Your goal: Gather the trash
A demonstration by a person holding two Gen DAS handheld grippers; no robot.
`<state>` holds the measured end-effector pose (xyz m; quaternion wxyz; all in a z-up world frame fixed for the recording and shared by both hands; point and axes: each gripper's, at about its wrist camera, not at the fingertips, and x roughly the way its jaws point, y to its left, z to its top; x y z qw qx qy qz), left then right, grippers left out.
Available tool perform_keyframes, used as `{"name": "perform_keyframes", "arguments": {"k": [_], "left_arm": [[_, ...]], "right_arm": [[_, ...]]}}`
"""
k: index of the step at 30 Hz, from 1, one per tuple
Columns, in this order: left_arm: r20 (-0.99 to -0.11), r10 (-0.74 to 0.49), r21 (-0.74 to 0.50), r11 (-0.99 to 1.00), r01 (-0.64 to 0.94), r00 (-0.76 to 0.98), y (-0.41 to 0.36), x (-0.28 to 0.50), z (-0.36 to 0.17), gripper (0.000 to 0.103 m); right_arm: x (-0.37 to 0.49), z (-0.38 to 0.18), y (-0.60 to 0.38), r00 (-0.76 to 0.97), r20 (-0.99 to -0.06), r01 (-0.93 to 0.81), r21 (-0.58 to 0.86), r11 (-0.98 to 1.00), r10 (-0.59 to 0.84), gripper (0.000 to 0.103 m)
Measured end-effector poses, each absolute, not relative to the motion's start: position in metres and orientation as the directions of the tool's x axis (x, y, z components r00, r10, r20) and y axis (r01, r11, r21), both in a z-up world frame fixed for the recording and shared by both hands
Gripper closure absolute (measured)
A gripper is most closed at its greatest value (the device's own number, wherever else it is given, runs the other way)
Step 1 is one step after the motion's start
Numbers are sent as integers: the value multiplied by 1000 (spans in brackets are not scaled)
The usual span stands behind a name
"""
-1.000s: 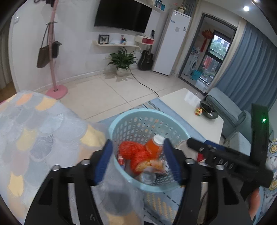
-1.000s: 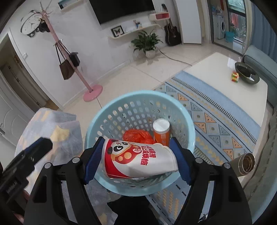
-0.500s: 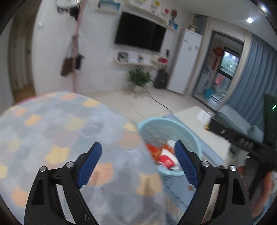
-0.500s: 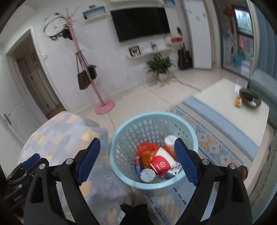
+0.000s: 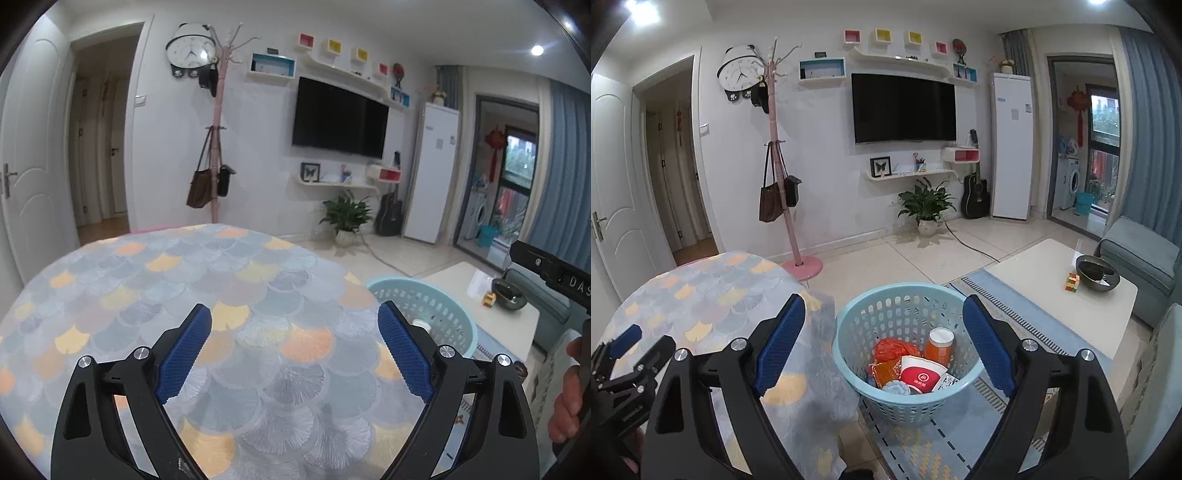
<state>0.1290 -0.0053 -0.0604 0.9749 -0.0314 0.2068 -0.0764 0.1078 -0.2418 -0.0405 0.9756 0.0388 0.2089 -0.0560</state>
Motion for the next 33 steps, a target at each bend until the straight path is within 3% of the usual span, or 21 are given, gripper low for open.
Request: {"name": "perform_keyframes", "arguments": {"k": [10, 20, 33], "left_arm": [[-345, -190, -134, 979, 152, 919, 6, 120, -63, 8], [-289, -151, -16, 988, 153, 945, -14, 106, -58, 8], [-290, -141, -11, 990, 144, 947, -10, 109, -61, 7]], "right_arm": [[90, -57, -227, 898, -403, 176, -39, 984, -177, 20], [72, -62, -228, 907, -384, 188, 11, 982, -170, 20], [80, -65, -231, 892, -408, 213, 4, 977, -193, 20]]}}
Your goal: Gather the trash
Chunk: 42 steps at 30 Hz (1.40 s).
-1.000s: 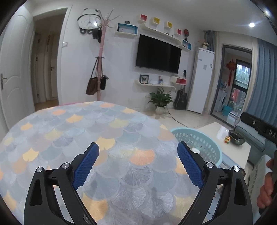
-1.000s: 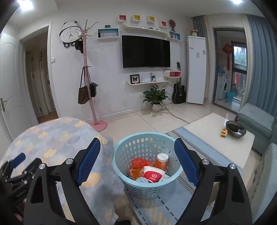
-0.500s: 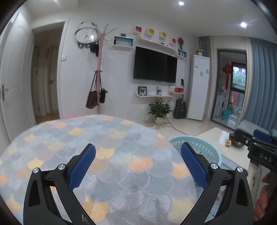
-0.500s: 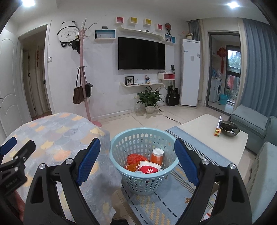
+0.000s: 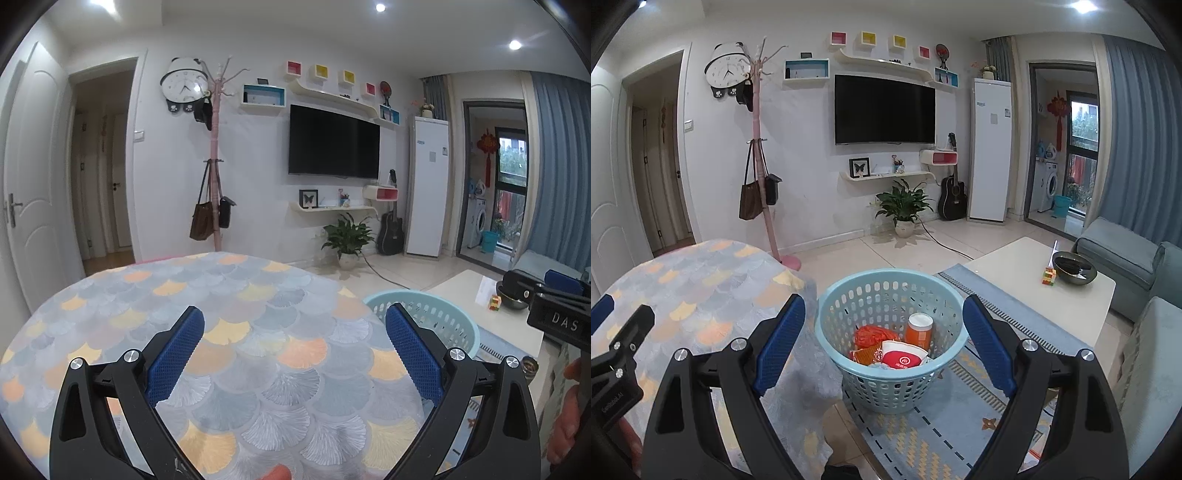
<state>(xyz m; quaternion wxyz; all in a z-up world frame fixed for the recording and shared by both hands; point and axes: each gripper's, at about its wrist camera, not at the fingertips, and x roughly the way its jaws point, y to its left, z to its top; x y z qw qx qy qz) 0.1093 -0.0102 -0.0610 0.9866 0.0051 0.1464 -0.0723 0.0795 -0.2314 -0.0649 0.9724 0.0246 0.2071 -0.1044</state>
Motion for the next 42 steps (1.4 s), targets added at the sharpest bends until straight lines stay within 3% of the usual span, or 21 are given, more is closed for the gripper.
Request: {"name": "perform_keyframes", "arguments": {"k": [42], "left_arm": [[-337, -144, -43, 990, 137, 930, -4, 114, -63, 7]], "right_arm": [[87, -81, -229, 876, -446, 207, 7, 978, -182, 20]]}}
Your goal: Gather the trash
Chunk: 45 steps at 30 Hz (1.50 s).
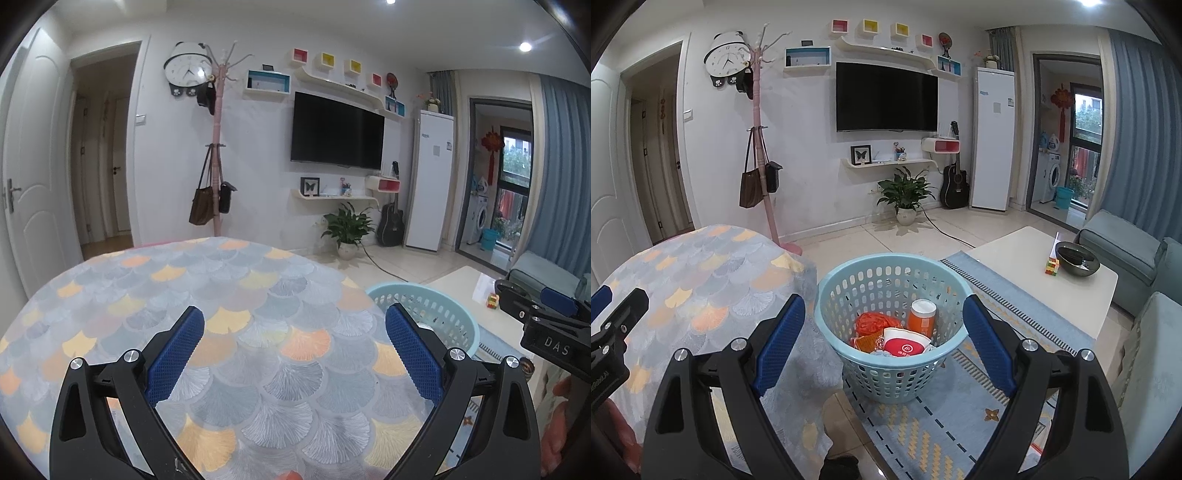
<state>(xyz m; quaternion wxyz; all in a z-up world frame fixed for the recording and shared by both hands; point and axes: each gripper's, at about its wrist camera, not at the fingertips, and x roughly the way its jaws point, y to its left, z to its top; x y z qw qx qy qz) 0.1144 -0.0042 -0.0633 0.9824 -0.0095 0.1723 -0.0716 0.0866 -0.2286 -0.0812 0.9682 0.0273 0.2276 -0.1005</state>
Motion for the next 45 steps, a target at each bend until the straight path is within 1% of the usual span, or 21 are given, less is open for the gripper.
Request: {"name": "perform_keyframes", "arguments": {"k": [10, 24, 27, 33, 37, 45], "left_arm": [[-355, -142, -60, 990, 128, 924, -3, 116, -64, 7], [-361, -136, -62, 991, 122, 923, -4, 113, -63, 7], [-358, -129, -56, 992, 117, 925, -5, 113, -62, 7], [-323, -110, -9, 994, 113, 940, -10, 106, -59, 7], [-332, -110, -21, 994, 109, 937, -6, 109, -59, 7], [-319, -101, -16, 995, 101, 942, -6, 109, -58, 7]], "right_arm": [[83, -79, -230, 879, -430, 228, 2, 974, -205, 20], [85, -83, -231, 879, -438, 212, 4, 977, -189, 20], [86, -84, -230, 880, -434, 212, -4, 977, -193, 20], [87, -85, -228, 883, -427, 210, -20, 978, -198, 20], [91, -85, -227, 883, -428, 204, -21, 979, -193, 20], [93, -86, -223, 883, -429, 194, -30, 981, -188, 20]]}}
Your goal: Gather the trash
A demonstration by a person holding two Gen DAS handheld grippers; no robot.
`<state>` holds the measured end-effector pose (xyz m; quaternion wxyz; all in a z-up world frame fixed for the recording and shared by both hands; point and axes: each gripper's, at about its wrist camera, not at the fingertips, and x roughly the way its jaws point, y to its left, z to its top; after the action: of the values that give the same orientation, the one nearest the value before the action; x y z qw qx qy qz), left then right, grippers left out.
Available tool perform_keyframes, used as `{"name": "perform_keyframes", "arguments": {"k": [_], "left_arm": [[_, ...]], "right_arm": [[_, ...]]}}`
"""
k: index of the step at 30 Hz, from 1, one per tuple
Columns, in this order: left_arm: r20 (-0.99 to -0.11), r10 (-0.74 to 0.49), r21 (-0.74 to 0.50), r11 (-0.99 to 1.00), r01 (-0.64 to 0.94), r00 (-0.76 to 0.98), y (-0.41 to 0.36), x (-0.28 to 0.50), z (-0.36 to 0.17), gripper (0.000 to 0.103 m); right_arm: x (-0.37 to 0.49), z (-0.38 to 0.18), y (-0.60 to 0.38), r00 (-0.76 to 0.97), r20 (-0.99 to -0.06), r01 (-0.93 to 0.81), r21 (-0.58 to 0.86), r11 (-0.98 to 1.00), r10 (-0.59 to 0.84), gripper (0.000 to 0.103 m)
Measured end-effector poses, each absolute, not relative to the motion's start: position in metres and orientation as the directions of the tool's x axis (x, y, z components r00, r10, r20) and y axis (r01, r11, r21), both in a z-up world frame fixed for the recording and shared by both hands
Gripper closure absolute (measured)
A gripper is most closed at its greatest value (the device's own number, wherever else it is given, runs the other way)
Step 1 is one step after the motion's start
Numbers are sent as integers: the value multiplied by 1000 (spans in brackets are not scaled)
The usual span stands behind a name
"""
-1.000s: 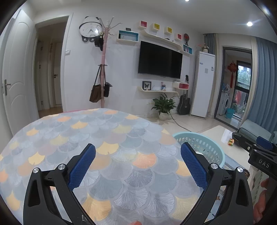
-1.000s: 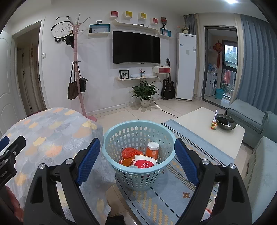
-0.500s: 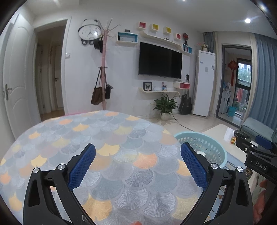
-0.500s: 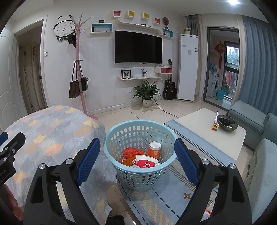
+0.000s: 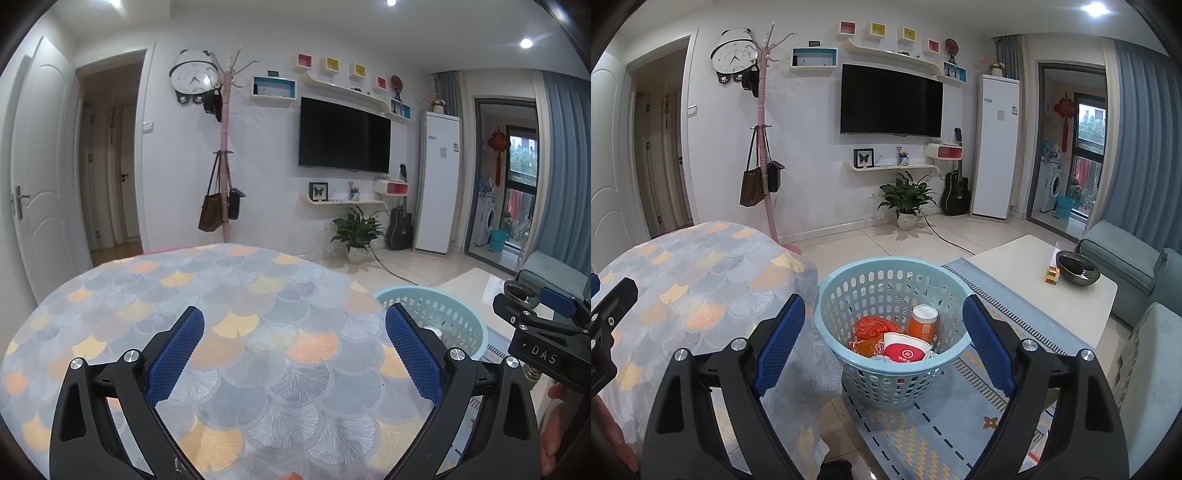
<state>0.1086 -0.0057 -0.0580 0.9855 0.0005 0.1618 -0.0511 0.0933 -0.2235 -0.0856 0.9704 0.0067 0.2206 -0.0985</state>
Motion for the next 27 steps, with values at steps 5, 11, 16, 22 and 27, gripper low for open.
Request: {"name": "perform_keyframes", "arguments": {"k": [5, 11, 16, 22, 27], "left_arm": [[-319, -96, -19, 995, 95, 943, -6, 108, -58, 7], [-340, -99, -27, 995, 96, 935, -6, 109, -57, 8], [-346, -84, -30, 996, 79, 934, -3, 111, -57, 8], [-336, -67, -17, 998, 65, 940, -4, 109, -55, 8], [-333, -75, 8, 997, 82, 940, -9, 108, -56, 8]], "right_arm": [[94, -86, -222, 883, -429, 193, -31, 981, -188, 20], [96, -86, -222, 881, -434, 193, -33, 981, -188, 20], [96, -86, -222, 880, -436, 194, -32, 981, -188, 20], [97, -88, -222, 879, -438, 193, -32, 981, -188, 20], [98, -90, -221, 878, -442, 190, -33, 981, -184, 20]]}}
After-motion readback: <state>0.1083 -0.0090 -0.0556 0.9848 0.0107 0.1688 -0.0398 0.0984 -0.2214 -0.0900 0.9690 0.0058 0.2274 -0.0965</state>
